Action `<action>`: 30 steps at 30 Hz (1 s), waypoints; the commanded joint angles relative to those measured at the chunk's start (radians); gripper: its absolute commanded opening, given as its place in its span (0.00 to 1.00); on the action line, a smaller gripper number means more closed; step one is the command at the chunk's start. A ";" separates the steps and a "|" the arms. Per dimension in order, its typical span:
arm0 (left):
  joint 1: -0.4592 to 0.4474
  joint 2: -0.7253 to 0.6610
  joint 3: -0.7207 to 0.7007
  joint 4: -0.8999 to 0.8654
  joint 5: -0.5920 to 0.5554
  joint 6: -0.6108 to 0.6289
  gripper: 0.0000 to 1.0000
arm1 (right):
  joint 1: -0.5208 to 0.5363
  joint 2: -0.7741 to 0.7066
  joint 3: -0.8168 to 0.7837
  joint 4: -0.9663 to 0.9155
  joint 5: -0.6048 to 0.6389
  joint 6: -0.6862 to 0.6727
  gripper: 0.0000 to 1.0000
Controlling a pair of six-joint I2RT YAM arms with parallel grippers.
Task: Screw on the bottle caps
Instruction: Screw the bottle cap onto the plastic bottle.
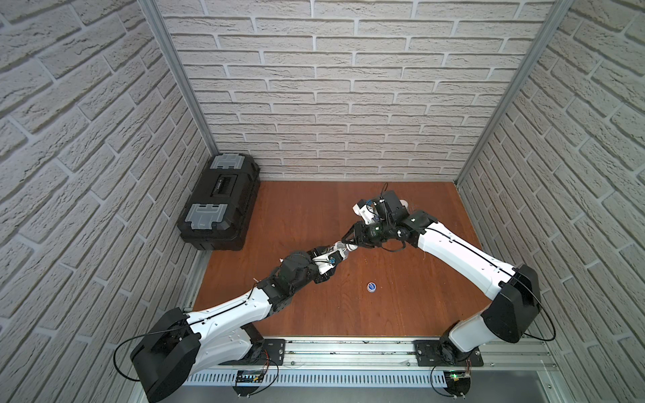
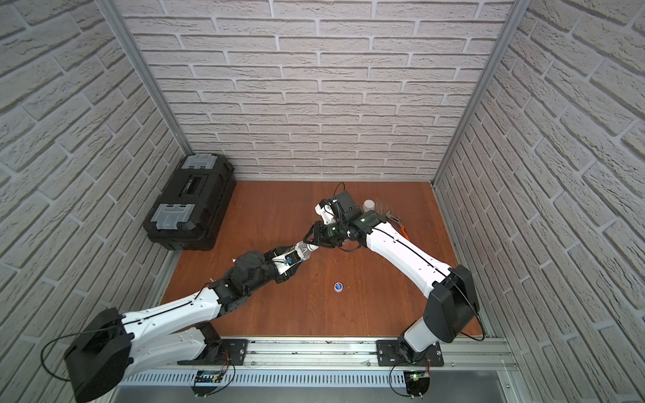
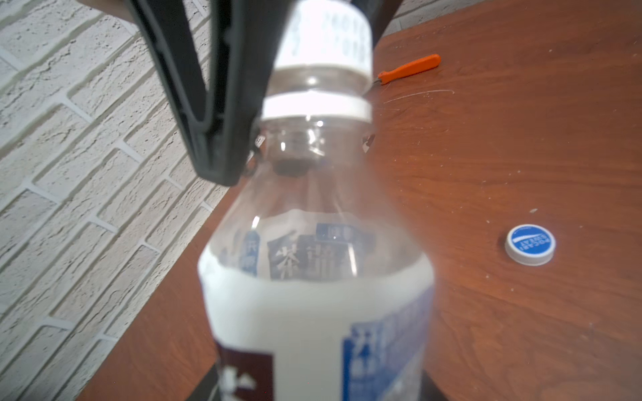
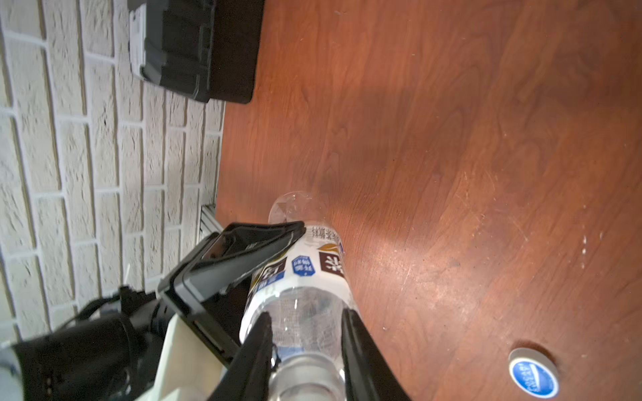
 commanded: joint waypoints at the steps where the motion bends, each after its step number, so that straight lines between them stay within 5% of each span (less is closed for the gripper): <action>1: -0.029 0.002 0.041 0.187 0.003 0.069 0.40 | 0.021 -0.033 -0.004 0.109 0.112 0.171 0.44; 7: -0.023 0.021 0.005 0.198 0.006 0.028 0.39 | 0.014 -0.091 0.027 0.053 0.231 0.136 0.70; 12: 0.054 0.040 0.000 0.139 0.135 -0.060 0.37 | 0.005 -0.136 0.102 0.030 0.276 -0.064 0.83; 18: 0.200 0.054 0.011 0.079 0.447 -0.165 0.37 | -0.011 -0.168 0.195 -0.094 0.193 -0.648 0.88; 21: 0.276 0.070 0.045 0.037 0.644 -0.207 0.37 | -0.016 -0.191 0.154 -0.135 0.178 -0.910 0.81; 30: 0.315 0.101 0.132 -0.088 0.836 -0.191 0.37 | -0.021 -0.184 0.162 -0.257 -0.139 -1.498 0.76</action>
